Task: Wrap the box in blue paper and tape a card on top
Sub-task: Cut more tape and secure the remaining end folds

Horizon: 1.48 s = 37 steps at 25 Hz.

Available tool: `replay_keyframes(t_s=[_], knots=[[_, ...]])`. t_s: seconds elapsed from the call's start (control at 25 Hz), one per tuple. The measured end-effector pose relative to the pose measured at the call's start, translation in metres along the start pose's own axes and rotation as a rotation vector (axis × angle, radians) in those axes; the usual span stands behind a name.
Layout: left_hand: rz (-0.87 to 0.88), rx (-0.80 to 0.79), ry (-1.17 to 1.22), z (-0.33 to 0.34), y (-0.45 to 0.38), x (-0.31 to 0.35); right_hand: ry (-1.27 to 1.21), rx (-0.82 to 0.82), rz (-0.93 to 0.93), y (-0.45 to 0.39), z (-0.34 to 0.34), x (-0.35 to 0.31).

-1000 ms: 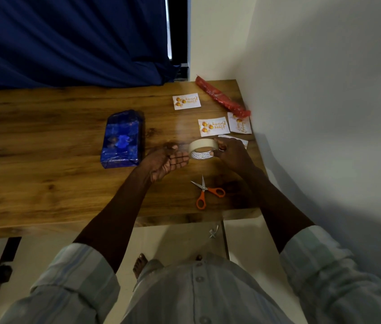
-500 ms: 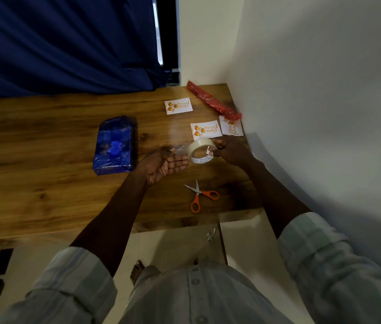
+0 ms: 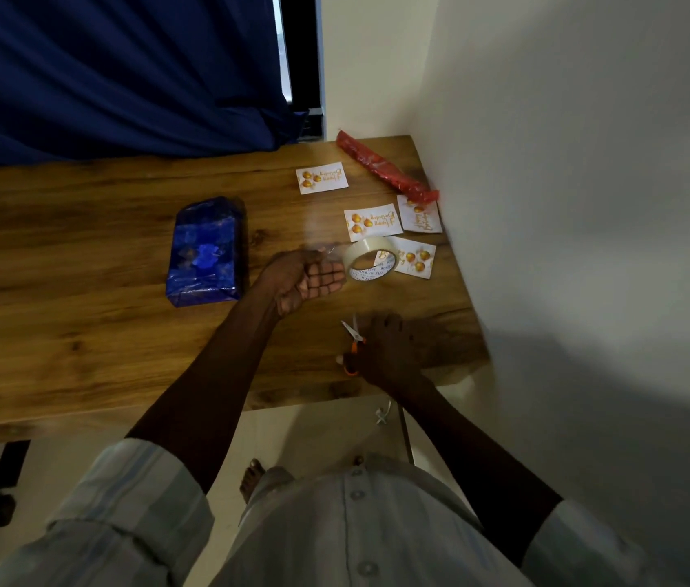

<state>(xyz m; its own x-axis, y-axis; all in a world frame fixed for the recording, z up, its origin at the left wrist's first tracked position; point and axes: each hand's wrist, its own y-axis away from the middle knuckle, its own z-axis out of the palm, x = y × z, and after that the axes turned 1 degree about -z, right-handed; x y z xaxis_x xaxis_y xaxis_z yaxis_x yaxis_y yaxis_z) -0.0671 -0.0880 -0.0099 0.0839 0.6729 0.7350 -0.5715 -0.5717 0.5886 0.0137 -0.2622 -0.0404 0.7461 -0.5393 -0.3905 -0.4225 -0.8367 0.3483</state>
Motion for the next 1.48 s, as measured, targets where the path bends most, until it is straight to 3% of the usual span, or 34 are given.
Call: replay_keyframes(t_s=[0.2, 0.44, 0.52, 0.64, 0.72, 0.8, 0.96, 1.2, 1.48], knots=[[-0.001, -0.005, 0.010, 0.000, 0.000, -0.003, -0.301, 0.044, -0.092, -0.015, 0.008, 0.011], [-0.012, -0.001, 0.053, -0.004, 0.003, -0.007, -0.838, -0.146, -0.057, 0.000, -0.021, 0.029], [-0.011, -0.002, 0.069, -0.005, 0.003, -0.009, -1.173, -0.257, -0.051, 0.000, -0.021, 0.031], [-0.005, -0.008, 0.069, -0.006, 0.005, -0.010, -1.876, -0.560, -0.082, -0.002, -0.018, 0.035], [0.000, -0.008, 0.077, -0.005, 0.007, -0.011, -2.069, -0.690, -0.121, -0.003, -0.016, 0.036], [0.008, -0.014, 0.066, -0.003, 0.010, -0.011, -2.040, -0.636, -0.158, -0.005, -0.014, 0.034], [0.021, -0.022, 0.050, 0.000, 0.013, -0.010, -1.756, -0.473, -0.117, -0.010, -0.006, 0.028], [0.019, -0.020, 0.022, -0.002, 0.012, -0.010, -1.259, -0.433, -0.134, -0.018, -0.017, 0.014], [0.001, 0.010, 0.035, -0.002, 0.011, -0.009, -1.214, -0.335, -0.198, -0.046, -0.022, 0.012]])
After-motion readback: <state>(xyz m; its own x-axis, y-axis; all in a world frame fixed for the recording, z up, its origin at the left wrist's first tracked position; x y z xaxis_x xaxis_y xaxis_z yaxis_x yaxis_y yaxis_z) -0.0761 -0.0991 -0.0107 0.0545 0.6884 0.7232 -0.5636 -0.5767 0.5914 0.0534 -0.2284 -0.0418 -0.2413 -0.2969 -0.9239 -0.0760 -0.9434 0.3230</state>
